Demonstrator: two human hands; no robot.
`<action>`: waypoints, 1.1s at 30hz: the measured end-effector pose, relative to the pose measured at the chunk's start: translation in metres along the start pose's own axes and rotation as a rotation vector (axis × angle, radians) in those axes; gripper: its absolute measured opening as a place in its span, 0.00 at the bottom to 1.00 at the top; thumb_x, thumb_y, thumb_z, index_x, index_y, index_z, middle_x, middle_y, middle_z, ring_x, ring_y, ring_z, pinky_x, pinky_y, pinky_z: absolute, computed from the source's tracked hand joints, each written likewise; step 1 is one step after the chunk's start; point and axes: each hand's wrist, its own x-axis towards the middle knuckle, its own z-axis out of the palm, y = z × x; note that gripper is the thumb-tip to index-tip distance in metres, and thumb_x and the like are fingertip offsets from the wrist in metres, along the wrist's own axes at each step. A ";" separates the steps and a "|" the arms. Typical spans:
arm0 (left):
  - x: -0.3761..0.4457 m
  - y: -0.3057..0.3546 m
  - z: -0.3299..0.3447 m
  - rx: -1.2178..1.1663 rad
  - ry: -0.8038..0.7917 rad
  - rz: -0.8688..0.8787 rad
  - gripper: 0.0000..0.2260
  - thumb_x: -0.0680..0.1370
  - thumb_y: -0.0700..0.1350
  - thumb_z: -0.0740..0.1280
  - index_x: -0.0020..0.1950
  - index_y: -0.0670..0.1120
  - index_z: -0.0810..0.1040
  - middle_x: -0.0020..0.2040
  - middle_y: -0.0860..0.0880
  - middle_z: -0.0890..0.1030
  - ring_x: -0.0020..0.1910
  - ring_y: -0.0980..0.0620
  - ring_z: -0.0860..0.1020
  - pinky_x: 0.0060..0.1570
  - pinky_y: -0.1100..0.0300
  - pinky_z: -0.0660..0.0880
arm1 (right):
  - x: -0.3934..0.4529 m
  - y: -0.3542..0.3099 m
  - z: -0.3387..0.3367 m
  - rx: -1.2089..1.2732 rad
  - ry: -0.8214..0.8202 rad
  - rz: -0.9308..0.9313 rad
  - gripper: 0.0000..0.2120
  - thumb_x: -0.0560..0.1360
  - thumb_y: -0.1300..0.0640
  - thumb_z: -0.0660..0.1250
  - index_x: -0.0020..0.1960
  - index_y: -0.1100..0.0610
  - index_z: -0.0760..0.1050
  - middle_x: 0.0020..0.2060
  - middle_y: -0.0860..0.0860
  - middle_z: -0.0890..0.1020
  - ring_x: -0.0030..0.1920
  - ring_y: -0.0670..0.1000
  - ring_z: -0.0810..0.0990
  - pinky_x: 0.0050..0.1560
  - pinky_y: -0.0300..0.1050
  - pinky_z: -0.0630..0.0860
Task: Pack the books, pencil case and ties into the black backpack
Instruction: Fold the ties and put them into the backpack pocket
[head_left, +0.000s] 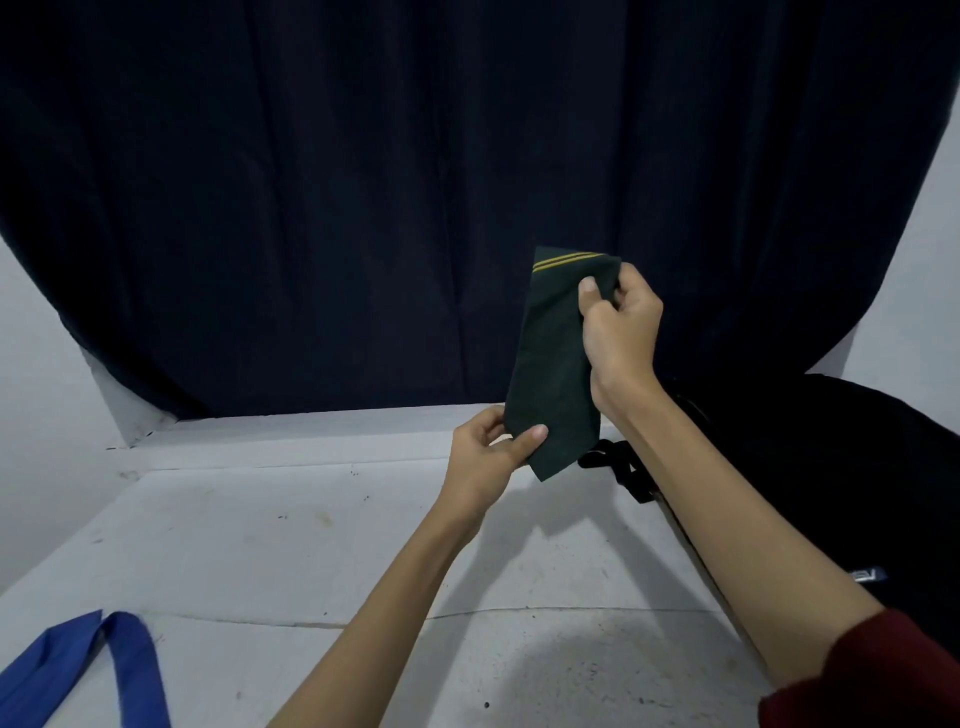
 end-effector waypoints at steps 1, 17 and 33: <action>0.000 0.001 -0.003 0.017 -0.033 -0.009 0.12 0.74 0.38 0.71 0.56 0.44 0.76 0.56 0.45 0.81 0.51 0.48 0.81 0.55 0.55 0.78 | 0.000 0.000 -0.001 -0.006 -0.003 0.002 0.10 0.77 0.65 0.61 0.40 0.54 0.73 0.40 0.53 0.78 0.43 0.49 0.75 0.49 0.48 0.76; 0.031 0.032 0.001 0.118 -0.249 -0.042 0.12 0.75 0.44 0.71 0.57 0.45 0.78 0.53 0.47 0.83 0.52 0.51 0.81 0.51 0.59 0.78 | -0.016 0.004 0.000 -0.065 -0.155 0.001 0.07 0.76 0.67 0.62 0.44 0.60 0.76 0.39 0.54 0.80 0.42 0.48 0.77 0.48 0.47 0.78; 0.009 0.019 0.006 0.057 -0.106 0.039 0.06 0.76 0.43 0.70 0.51 0.46 0.79 0.47 0.51 0.83 0.45 0.57 0.82 0.43 0.65 0.78 | -0.005 0.003 -0.011 0.095 -0.394 0.344 0.10 0.77 0.52 0.65 0.51 0.58 0.78 0.45 0.51 0.83 0.45 0.47 0.82 0.41 0.39 0.78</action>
